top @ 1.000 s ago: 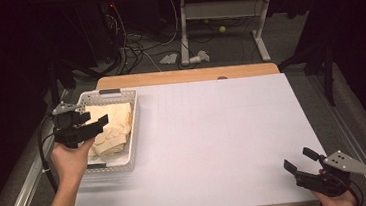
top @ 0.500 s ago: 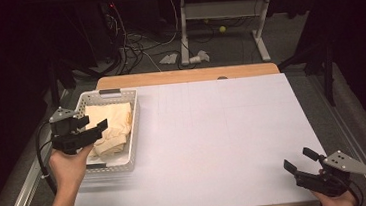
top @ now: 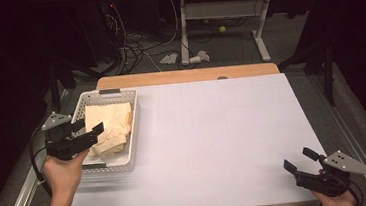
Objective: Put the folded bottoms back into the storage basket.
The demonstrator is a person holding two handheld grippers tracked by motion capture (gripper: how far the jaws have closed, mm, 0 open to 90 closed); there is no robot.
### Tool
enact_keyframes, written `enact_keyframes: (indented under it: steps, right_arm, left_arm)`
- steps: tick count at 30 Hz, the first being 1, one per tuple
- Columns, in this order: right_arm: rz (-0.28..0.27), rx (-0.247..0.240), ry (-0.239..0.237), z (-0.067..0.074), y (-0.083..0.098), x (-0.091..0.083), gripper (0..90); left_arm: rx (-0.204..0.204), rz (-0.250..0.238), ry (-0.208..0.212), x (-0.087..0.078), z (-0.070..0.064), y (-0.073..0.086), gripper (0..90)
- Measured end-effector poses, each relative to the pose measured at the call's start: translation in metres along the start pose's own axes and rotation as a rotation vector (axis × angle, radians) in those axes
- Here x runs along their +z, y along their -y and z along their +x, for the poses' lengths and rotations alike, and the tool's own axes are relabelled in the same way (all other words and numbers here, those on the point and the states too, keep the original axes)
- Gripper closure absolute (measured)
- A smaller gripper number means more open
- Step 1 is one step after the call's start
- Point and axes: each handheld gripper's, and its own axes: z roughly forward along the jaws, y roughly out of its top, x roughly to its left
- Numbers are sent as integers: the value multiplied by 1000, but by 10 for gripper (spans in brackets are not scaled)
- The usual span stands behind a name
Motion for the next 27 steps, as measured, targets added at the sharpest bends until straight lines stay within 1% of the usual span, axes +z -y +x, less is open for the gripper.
enact_keyframes:
  steps: [7,19,21,27]
  right_arm:
    - [-1,1,1,0,0,0,186]
    - [-1,1,1,0,0,0,186]
    - [-1,1,2,0,0,0,186]
    - [0,2,1,0,0,0,186]
  left_arm:
    - [-2,-12,0,-6,1,5,320]
    - [-9,-25,-1,-11,2,12,319]
    - [-10,-29,2,-12,2,13,304]
    - [-12,-39,-2,-17,1,16,304]
